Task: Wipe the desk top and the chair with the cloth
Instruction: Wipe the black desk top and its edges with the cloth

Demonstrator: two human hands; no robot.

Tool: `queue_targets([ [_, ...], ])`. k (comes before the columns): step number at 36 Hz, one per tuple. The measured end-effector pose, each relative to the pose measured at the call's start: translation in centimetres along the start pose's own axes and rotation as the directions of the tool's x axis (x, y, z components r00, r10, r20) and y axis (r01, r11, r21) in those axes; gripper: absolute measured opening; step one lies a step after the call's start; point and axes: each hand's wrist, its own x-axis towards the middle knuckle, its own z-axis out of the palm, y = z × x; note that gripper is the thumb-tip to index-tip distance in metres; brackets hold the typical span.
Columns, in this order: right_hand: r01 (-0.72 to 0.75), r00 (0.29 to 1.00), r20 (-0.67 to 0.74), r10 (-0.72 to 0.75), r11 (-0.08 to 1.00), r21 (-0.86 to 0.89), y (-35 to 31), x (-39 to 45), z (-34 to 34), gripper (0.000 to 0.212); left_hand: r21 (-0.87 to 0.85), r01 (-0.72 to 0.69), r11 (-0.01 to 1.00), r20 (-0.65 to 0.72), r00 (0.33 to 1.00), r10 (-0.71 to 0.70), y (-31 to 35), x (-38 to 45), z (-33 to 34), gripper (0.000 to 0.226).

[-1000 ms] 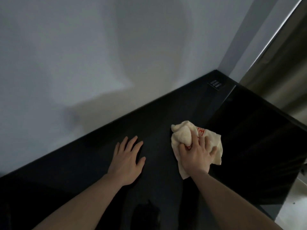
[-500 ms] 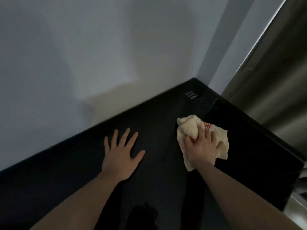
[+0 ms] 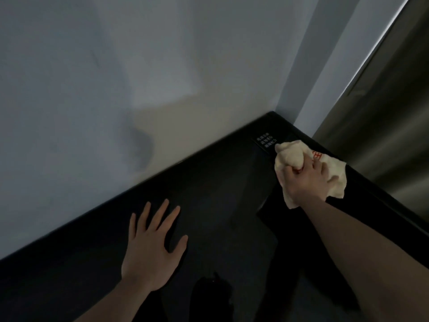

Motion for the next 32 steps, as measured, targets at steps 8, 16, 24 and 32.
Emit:
queue_targets([
  [8,-0.048,0.999,0.007,0.048,0.999,-0.026,-0.3,2.3,0.0,0.075,-0.03,-0.003,1.0,-0.021,1.0,0.002,-0.1,0.1,0.1,0.074],
  [16,0.008,0.999,0.042,-0.007,0.999,-0.034,-0.8,-3.3,0.1,0.071,-0.061,-0.018,0.998,-0.039,0.999,0.016,-0.2,-0.2,0.2,0.073],
  [24,0.088,0.995,0.055,-0.086,0.995,-0.042,-1.8,-11.7,0.6,0.069,-0.037,-0.028,0.999,-0.051,0.998,0.026,-0.3,-0.5,0.3,0.072],
  [32,0.164,0.984,0.08,-0.161,0.986,-0.031,-3.3,-21.0,0.9,0.072,-0.077,-0.047,0.996,-0.055,0.998,0.043,-0.4,-1.1,-0.1,0.065],
])
